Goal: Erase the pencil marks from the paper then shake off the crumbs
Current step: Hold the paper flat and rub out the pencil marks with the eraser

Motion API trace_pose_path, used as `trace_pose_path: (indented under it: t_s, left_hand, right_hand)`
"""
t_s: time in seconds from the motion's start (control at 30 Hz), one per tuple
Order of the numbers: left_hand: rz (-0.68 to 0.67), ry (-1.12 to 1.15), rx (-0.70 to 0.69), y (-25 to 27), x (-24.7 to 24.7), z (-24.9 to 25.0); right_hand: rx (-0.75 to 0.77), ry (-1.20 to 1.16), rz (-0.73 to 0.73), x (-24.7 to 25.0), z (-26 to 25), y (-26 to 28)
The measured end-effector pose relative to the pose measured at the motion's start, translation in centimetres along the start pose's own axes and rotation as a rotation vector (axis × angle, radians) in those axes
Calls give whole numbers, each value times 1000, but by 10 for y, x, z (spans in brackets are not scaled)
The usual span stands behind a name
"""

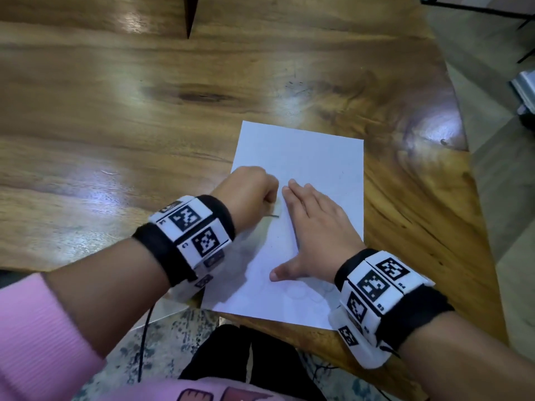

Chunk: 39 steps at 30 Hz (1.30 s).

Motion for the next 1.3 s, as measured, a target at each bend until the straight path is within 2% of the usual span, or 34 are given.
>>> trace_pose_path:
  t_s: [0.23,0.33,0.47,0.7,0.9,1.03,1.1,1.3]
  left_hand:
    - [-32,5,-20,40,-15,-11]
    - [-18,-4,-27,24,-8,-10]
    - [21,11,-32,-4,2,-1]
    - [-34,37,16,-5,4,0]
    - [11,40,-8,-23,15,9]
    - [-156,-32,-45,23,-2,-4]
    - [-197,-54,-50,27,-4,-7]
    - [41,8,23,-40,21,2]
  right_hand:
    - [-17,33,10,2,-1,0]
    - [-14,22,-5,0,0,0]
    - [-104,-34,22,4,8,-4]
    - [-105,-9,-6,4,10,-6]
    - [-106,-19,5,3,12,-6]
    - [-104,-22,9,2,13,-7]
    - [-101,-22,6,1,13,-8]
    - [-102,-16,4,2,13,-7]
Point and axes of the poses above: each hand's wrist, its own y-axis away from the middle knuckle, its own x-axis out of the back of the hand, z = x × y, the point moved 2 cm from there along -y, towards the middle knuckle, and after that the axes turned 8 degrees about -z, right-handed, at the moved point
